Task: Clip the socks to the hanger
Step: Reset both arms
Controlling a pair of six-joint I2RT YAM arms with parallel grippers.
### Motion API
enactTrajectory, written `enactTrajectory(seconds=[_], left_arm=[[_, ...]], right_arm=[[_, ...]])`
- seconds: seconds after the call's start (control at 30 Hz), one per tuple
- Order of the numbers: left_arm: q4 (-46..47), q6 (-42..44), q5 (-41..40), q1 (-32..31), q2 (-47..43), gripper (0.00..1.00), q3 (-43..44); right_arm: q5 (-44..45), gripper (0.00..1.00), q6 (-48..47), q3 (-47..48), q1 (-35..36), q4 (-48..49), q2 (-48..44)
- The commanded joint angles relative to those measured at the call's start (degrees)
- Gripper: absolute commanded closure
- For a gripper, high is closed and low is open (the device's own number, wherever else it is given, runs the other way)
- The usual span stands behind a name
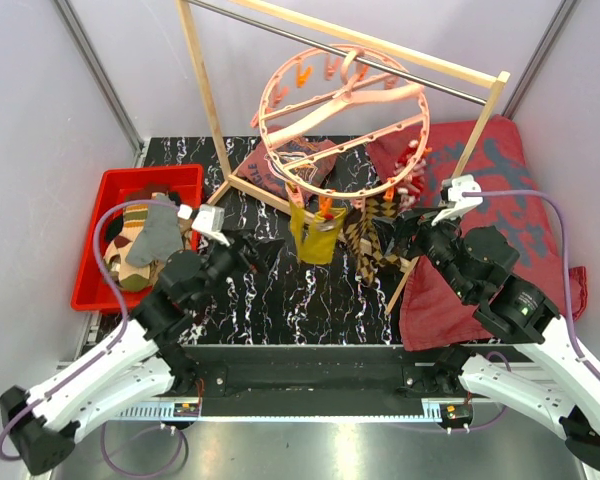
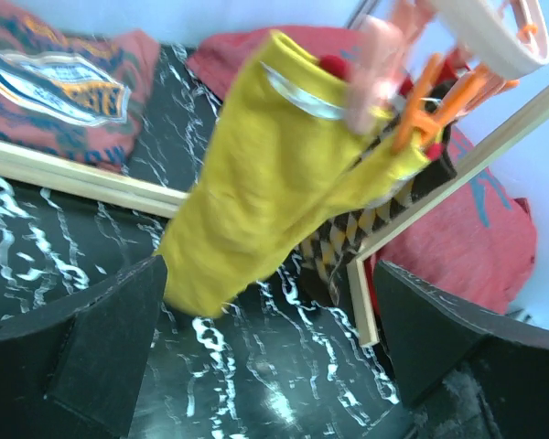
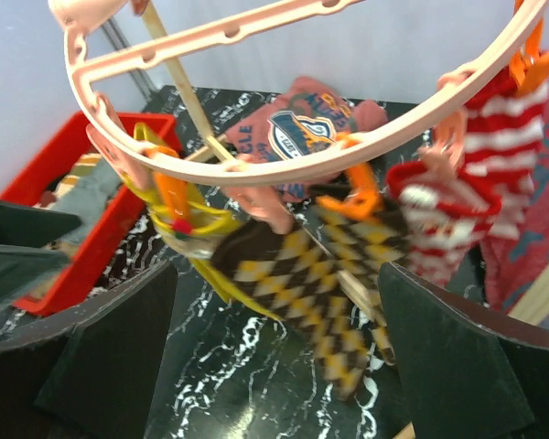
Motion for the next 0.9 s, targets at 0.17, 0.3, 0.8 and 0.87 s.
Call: enactTrajectory(seconds=[0.17,0.3,0.8,0.87], left_arm=[[-13.2,10.4,-13.1,0.6,-7.9,0.01,5.1],[-22.9,11.9,-19.8,2.5,-7.5,0.01,8.3],[-32.5,17.6,-32.1,7.1,-20.3,0.01,13.6],[-32.6,17.8,-33.3,7.1,-21.9,0.01,13.7]], right_arm=[[6.9,0.00,-3.4,3.2,0.2,-4.2,-0.5],[12.6,0.00,-3.8,4.3,0.1,-7.3,-0.6],[29.1,0.00,-3.7,6.5,0.2,-14.5,-0.8],[29.3,0.00,-3.2,6.4,0.2,-14.5,-0.8]])
